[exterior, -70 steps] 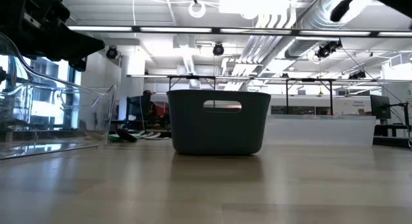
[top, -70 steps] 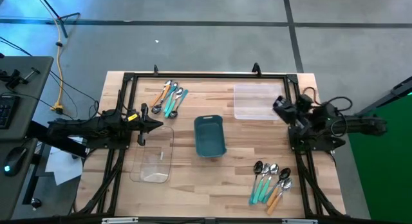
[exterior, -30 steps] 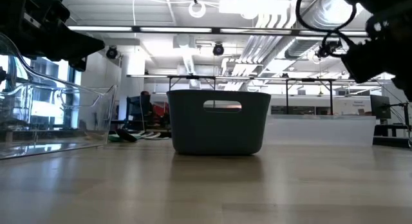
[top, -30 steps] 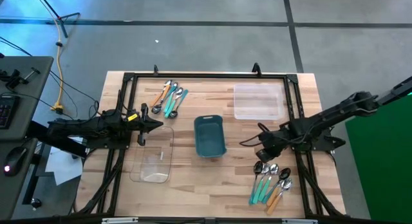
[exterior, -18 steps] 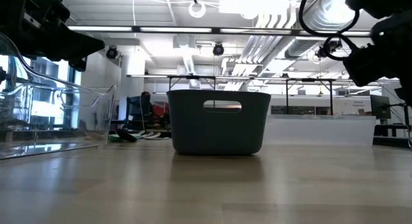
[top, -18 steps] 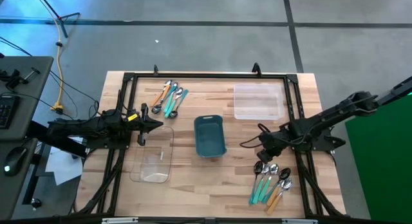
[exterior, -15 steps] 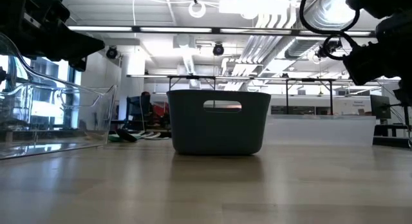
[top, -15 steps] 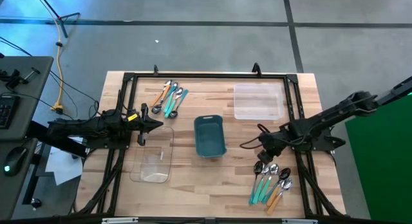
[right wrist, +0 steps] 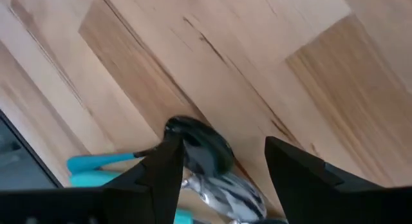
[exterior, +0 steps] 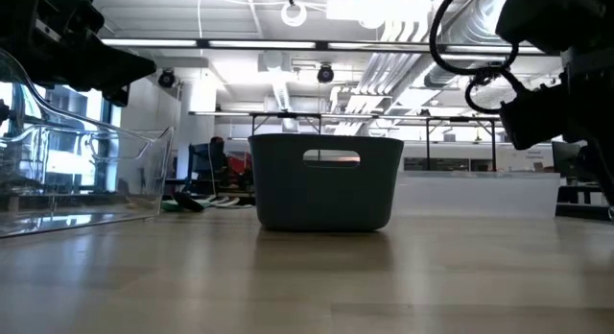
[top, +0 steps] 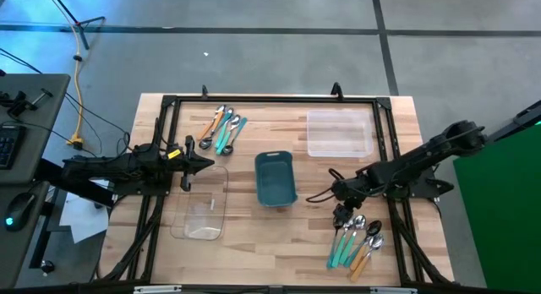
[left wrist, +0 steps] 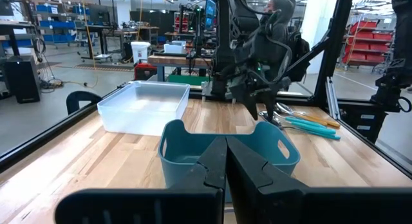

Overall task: Sort silverware by color (type)
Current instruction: Put the blue spoon into the transparent bin

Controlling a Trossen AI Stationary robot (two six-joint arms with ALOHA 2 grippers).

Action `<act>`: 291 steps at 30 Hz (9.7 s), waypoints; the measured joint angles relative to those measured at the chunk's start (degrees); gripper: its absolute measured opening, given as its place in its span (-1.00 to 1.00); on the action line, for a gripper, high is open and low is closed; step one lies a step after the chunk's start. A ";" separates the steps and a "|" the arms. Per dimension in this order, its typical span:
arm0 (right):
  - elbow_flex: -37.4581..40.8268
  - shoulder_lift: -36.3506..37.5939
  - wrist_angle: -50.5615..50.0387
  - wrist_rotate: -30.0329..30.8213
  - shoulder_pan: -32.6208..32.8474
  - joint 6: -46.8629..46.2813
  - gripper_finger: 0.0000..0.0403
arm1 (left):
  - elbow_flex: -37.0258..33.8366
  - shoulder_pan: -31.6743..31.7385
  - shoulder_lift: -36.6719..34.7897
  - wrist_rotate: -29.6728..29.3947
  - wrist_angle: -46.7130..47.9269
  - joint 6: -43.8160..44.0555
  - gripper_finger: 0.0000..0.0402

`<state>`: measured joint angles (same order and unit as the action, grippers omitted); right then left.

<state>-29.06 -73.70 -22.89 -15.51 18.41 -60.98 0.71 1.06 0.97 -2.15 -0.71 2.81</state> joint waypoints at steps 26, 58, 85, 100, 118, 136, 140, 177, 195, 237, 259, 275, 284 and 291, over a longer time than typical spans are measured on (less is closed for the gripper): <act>-0.11 -4.74 10.11 -4.86 -0.10 4.73 -0.93 | -0.01 0.00 -0.01 0.00 -0.04 0.02 -1.00; -0.11 14.76 54.39 29.68 -14.16 37.99 -1.00 | 0.00 0.00 -0.02 0.00 -0.02 0.02 -1.00; -0.11 14.78 54.43 30.80 -15.44 42.95 -1.00 | -0.01 0.00 0.00 -0.61 -2.68 0.97 -1.00; -0.11 14.78 54.46 30.83 -15.45 39.33 -1.00 | 0.55 -0.05 1.01 -5.25 -25.08 20.74 -1.00; -17.79 13.67 26.66 33.21 -15.43 48.39 -1.00 | 33.53 0.07 40.84 -1.51 -4.27 8.77 -0.85; -18.27 12.66 25.07 35.07 -15.47 57.19 -1.00 | 52.41 0.07 67.50 6.13 5.71 11.09 0.26; -18.25 10.24 28.04 33.48 -15.82 57.39 -1.00 | 54.33 0.07 72.22 6.09 7.21 8.57 0.26; -21.94 8.64 22.92 32.01 -16.20 51.84 -0.52 | 55.04 3.71 74.02 5.97 14.19 4.77 -0.99; -27.45 8.49 8.38 36.72 -16.20 51.80 0.21 | 54.95 -4.97 52.63 -3.01 41.38 18.05 -1.00; -27.45 8.31 4.21 37.92 -16.18 45.61 0.22 | 51.23 -47.99 83.57 -14.74 59.02 113.04 -1.00; -27.43 8.31 3.80 37.91 -16.20 46.00 0.22 | 41.79 -43.43 83.67 -13.38 48.48 107.49 -1.00; -27.43 8.32 3.82 37.90 -16.20 46.00 0.22 | 40.36 -43.45 83.43 -10.50 45.93 103.85 -0.66; -27.43 8.31 3.82 37.90 -16.20 46.02 0.22 | 40.26 -43.45 76.44 -10.65 46.32 102.42 -0.40; -27.43 8.31 5.44 36.91 -16.20 48.05 0.22 | 42.12 -43.41 59.24 -29.77 46.78 93.96 -0.33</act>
<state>-56.49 -65.38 -17.45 21.40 2.22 -12.93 42.84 -42.35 60.21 -31.93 46.07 96.77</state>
